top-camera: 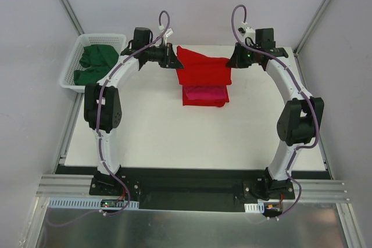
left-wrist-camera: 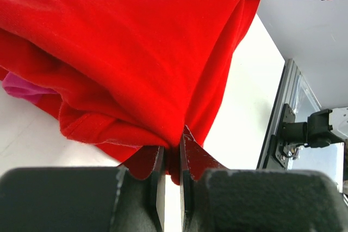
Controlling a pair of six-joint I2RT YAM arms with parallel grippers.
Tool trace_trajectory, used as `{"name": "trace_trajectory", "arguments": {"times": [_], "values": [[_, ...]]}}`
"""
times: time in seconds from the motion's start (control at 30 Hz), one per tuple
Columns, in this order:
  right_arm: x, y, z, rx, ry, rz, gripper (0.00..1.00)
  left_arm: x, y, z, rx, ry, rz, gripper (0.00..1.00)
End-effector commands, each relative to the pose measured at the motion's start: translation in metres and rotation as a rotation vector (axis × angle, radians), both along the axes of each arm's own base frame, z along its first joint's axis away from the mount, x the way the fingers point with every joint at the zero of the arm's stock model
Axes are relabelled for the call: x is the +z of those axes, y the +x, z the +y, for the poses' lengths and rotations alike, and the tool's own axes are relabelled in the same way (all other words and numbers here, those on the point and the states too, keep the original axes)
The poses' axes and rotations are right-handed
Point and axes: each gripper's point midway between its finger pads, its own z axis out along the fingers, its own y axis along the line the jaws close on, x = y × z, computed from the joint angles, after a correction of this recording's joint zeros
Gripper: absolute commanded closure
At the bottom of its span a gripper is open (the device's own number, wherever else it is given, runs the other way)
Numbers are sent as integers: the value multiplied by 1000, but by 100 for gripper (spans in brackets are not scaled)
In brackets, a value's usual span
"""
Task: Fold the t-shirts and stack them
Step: Put the neatly folded tshirt into the corner of the board with the right arm
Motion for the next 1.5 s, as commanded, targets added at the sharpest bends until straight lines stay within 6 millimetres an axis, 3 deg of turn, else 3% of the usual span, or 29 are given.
{"name": "trace_trajectory", "arguments": {"times": [0.0, 0.33, 0.63, 0.97, 1.2, 1.23, 1.27, 1.3, 1.33, 1.37, 1.4, 1.43, 1.47], "values": [[21, 19, -40, -105, -46, -103, 99, 3, 11, 3, -1, -12, -21, 100], [-15, 28, -42, -104, -49, -44, 99, -20, 9, -18, -43, -2, 17, 100], [-45, 30, -36, -80, -39, 22, 99, -39, 10, -20, -39, 7, 63, 100], [-63, 20, -26, -47, -50, 74, 99, -63, -9, -26, -57, 31, 125, 100], [-87, 6, -12, 1, -84, 127, 99, -90, -18, -29, -59, 59, 180, 100], [-89, 4, -11, 8, -89, 132, 98, -91, -18, -29, -60, 60, 180, 100], [-91, 1, -9, 17, -97, 135, 82, -91, -17, -28, -57, 61, 179, 100], [-89, 0, -9, 18, -101, 128, 69, -90, -17, -29, -56, 62, 177, 93], [-90, -1, -9, 18, -105, 129, 59, -88, -17, -29, -57, 61, 174, 82], [-92, -4, -10, 17, -106, 134, 41, -85, -18, -29, -60, 57, 168, 66], [-86, -4, -10, 17, -104, 116, 33, -83, -19, -29, -60, 56, 170, 29], [-84, -5, -11, 13, -105, 110, 26, -82, -21, -29, -67, 50, 173, 10], [-81, -7, -12, 12, -109, 103, 13, -76, -23, -28, -69, 45, 163, 1]]}}
